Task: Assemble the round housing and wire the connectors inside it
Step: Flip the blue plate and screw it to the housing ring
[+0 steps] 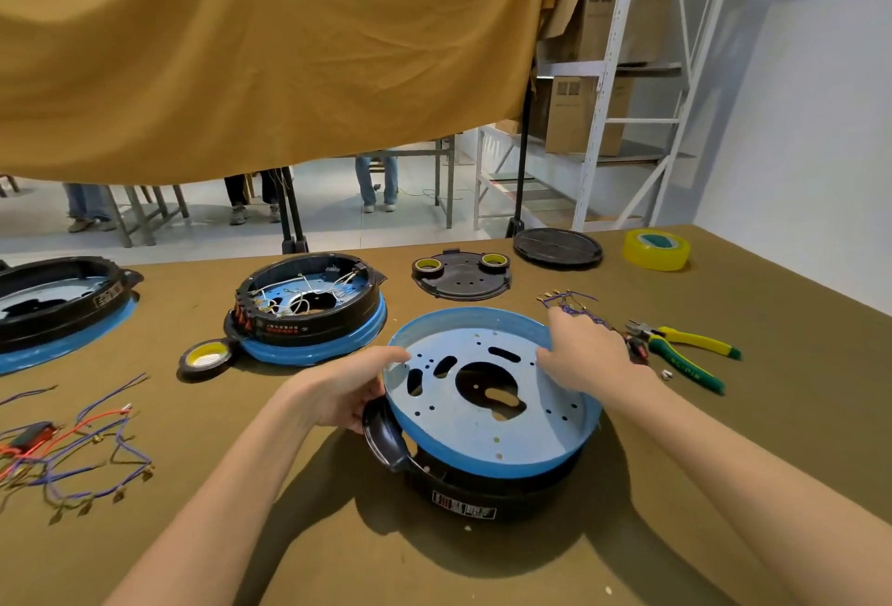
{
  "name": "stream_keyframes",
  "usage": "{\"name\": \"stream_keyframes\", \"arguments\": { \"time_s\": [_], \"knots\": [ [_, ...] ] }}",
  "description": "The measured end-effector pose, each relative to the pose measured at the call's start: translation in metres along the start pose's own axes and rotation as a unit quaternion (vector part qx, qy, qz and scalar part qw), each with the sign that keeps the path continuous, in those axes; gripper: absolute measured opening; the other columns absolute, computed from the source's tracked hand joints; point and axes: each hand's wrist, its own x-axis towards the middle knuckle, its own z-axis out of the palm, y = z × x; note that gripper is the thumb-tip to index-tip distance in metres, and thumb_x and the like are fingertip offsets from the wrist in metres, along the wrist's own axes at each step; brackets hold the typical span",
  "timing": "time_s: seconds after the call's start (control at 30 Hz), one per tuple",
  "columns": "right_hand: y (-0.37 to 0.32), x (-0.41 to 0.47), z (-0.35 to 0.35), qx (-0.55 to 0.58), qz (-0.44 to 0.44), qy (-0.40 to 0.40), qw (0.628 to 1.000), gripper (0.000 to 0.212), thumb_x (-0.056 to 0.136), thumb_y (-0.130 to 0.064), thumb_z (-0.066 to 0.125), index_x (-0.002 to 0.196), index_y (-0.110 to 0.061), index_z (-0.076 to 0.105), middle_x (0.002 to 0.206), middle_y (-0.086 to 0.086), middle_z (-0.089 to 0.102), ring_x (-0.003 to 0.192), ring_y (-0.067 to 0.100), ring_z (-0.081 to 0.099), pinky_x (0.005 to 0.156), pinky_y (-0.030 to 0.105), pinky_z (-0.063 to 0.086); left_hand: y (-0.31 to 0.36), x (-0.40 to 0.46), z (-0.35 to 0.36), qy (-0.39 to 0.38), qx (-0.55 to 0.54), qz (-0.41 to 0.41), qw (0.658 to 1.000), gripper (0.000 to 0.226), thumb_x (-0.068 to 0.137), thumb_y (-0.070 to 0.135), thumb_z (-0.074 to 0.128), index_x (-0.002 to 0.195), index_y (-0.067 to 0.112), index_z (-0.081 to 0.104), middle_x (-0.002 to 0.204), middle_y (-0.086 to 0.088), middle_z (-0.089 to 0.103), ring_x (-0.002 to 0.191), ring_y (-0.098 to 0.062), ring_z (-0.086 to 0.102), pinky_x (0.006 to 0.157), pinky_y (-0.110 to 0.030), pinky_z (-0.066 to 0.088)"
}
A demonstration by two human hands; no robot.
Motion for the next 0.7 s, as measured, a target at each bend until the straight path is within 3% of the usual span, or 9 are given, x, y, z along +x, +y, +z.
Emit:
{"name": "stream_keyframes", "arguments": {
  "time_s": [0.1,0.17,0.2,0.27,0.4,0.53,0.63,0.7],
  "knots": [
    [0.012,-0.005,-0.001,-0.028,0.009,0.009,1.0,0.016,0.099,-0.028,0.057,0.112,-0.019,0.056,0.09,-0.001,0.053,0.082,0.025,0.054,0.065,0.033,0.038,0.004,0.004,0.005,0.013,-0.035,-0.002,0.999,0.05,0.097,0.051,0.055,0.127,0.011,0.058,0.112,-0.016,0.076,0.103,-0.03,0.074,0.087,-0.043,0.062],
    [0.018,-0.008,-0.007,-0.034,0.019,0.009,0.999,0.008,0.097,-0.025,0.058,0.1,-0.019,0.054,0.082,-0.002,0.049,0.079,0.025,0.053,0.061,0.032,0.036,0.005,0.005,0.006,0.012,-0.051,-0.003,0.999,0.046,0.095,0.049,0.059,0.123,0.013,0.06,0.099,-0.015,0.079,0.084,-0.028,0.078,0.065,-0.036,0.063],
    [0.02,-0.01,-0.01,-0.033,0.025,0.0,0.999,0.009,0.096,-0.024,0.057,0.091,-0.019,0.051,0.08,-0.002,0.048,0.077,0.024,0.054,0.059,0.032,0.036,0.006,0.005,0.007,0.015,-0.054,-0.003,0.998,0.046,0.092,0.049,0.062,0.121,0.013,0.061,0.096,-0.015,0.079,0.079,-0.027,0.078,0.061,-0.034,0.061],
    [0.025,-0.014,-0.017,-0.028,0.032,-0.029,0.999,0.018,0.093,-0.023,0.056,0.08,-0.019,0.046,0.078,-0.001,0.052,0.067,0.02,0.054,0.054,0.031,0.038,0.007,0.004,0.008,0.02,-0.055,-0.002,0.998,0.047,0.088,0.048,0.068,0.12,0.013,0.063,0.095,-0.016,0.079,0.079,-0.028,0.078,0.061,-0.033,0.061],
    [0.028,-0.024,-0.015,0.047,0.043,-0.099,0.993,0.011,0.096,-0.021,0.056,0.089,-0.015,0.049,0.088,0.005,0.058,0.066,0.02,0.063,0.059,0.036,0.059,0.009,0.001,0.011,0.011,-0.057,-0.013,0.998,0.044,0.089,0.044,0.07,0.119,0.013,0.062,0.093,-0.016,0.079,0.077,-0.029,0.078,0.059,-0.033,0.061],
    [0.029,-0.025,-0.004,0.091,0.05,-0.051,0.993,0.01,0.097,-0.014,0.056,0.105,-0.014,0.05,0.097,0.004,0.057,0.077,0.018,0.056,0.056,0.028,0.044,0.007,-0.001,0.016,0.02,-0.067,-0.014,0.997,0.041,0.091,0.039,0.068,0.121,0.013,0.059,0.096,-0.016,0.079,0.082,-0.03,0.078,0.066,-0.036,0.063],
    [0.031,-0.017,-0.001,0.121,0.054,-0.034,0.991,0.024,0.096,-0.01,0.057,0.12,-0.012,0.058,0.109,0.009,0.065,0.092,0.027,0.062,0.068,0.033,0.049,0.006,0.004,0.024,0.044,-0.069,-0.003,0.997,0.038,0.095,0.038,0.062,0.121,0.011,0.059,0.103,-0.018,0.078,0.098,-0.032,0.075,0.083,-0.041,0.061],
    [0.033,-0.011,0.001,0.129,0.047,-0.021,0.99,0.034,0.096,-0.011,0.056,0.13,-0.013,0.059,0.115,0.01,0.067,0.09,0.025,0.061,0.069,0.032,0.048,0.006,0.007,0.029,0.051,-0.072,0.001,0.996,0.037,0.097,0.038,0.059,0.121,0.01,0.059,0.11,-0.019,0.076,0.103,-0.033,0.073,0.085,-0.042,0.06]
  ]
}}
